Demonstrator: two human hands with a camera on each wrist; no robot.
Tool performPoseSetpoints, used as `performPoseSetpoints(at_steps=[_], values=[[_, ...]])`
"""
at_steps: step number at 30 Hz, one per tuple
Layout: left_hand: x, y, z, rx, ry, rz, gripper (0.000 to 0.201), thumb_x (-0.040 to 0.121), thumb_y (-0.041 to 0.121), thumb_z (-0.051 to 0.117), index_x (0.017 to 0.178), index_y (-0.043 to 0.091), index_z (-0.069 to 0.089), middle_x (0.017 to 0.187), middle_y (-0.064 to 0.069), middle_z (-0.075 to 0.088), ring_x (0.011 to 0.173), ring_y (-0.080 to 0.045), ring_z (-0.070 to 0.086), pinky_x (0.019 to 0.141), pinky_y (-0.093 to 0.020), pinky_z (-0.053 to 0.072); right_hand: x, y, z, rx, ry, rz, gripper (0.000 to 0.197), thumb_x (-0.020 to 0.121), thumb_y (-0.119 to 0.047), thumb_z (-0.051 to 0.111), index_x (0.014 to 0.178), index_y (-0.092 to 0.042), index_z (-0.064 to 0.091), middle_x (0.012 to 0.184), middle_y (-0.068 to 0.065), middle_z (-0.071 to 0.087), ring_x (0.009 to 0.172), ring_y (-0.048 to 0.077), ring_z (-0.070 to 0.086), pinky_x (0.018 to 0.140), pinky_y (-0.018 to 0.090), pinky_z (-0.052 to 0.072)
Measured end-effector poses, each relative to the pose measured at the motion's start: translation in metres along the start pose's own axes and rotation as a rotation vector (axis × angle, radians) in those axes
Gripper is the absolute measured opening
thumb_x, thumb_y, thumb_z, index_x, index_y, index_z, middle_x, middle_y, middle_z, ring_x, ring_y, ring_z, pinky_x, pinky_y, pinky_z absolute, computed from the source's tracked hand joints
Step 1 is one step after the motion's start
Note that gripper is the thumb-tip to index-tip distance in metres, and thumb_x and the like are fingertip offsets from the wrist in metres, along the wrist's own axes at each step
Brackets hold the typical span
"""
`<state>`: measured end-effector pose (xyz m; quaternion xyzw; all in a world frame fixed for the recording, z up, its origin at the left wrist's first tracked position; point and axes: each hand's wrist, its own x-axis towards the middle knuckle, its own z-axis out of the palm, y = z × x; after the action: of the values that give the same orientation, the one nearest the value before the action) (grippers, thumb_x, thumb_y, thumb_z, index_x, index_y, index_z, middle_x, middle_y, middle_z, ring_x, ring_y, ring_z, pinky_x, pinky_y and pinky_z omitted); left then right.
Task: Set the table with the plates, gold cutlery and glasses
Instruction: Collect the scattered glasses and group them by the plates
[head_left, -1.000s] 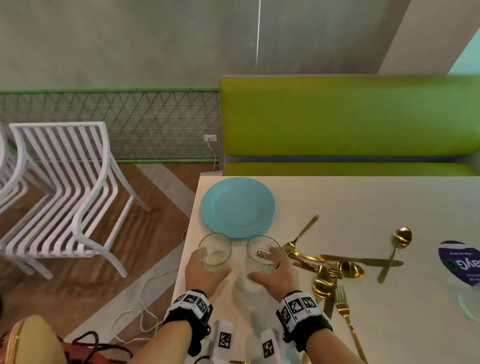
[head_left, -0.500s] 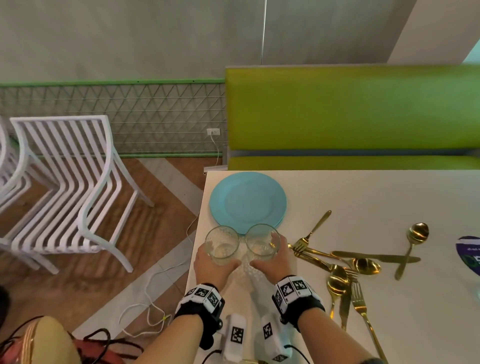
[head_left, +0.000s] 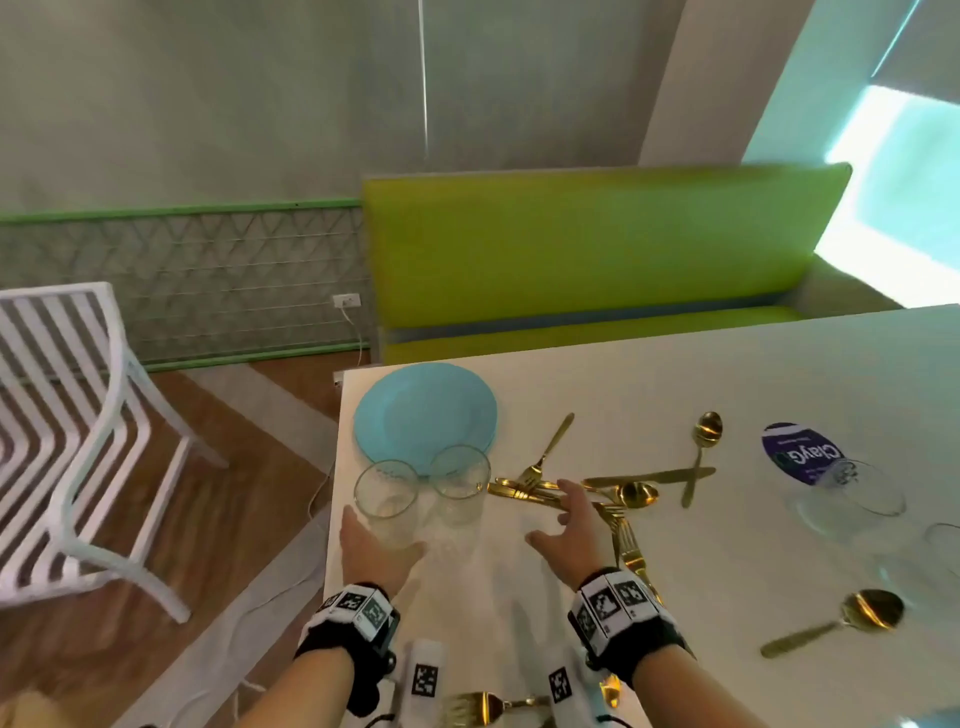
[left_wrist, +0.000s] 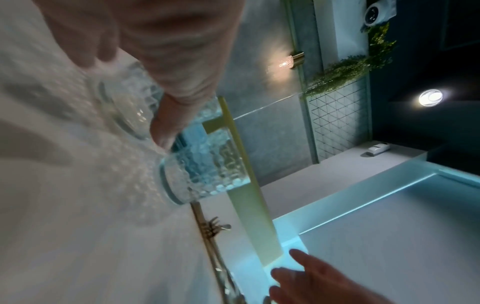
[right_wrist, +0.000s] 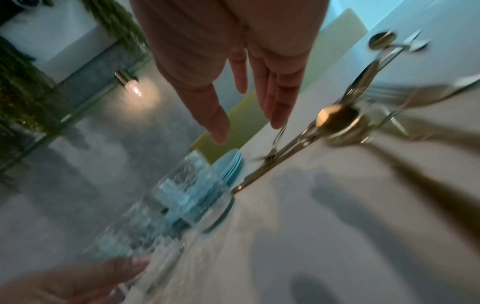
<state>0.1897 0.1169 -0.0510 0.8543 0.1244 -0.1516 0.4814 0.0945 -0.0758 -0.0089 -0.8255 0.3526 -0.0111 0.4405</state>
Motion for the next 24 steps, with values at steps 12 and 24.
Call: performPoseSetpoints(at_steps=[12,24], values=[[-0.110,0.100,0.098,-0.028,0.159,0.662,0.085,0.064,0.002,0.081,0.132,-0.013,0.032,0.139,-0.034,0.032,0.132,-0.047,0.029,0.111,-0.055,0.022,-0.063,0.130,-0.155,0.253,0.601,0.381,0.044,0.082,-0.014,0.067,0.124,-0.010,0.052,0.113,0.012,0.065,0.097,0.026,0.059,0.092,0.034,0.044],[-0.190,0.168,0.287,0.090,-0.568,0.451,0.090,0.075,0.010,0.073,0.144,0.011,0.015,0.141,-0.012,0.037,0.131,-0.029,0.041,0.109,-0.037,0.037,-0.038,0.249,-0.286,0.394,0.668,0.591,0.074,0.074,-0.014,0.076,0.137,-0.014,0.037,0.131,0.014,0.052,0.113,0.033,0.055,0.093,0.041,0.047]])
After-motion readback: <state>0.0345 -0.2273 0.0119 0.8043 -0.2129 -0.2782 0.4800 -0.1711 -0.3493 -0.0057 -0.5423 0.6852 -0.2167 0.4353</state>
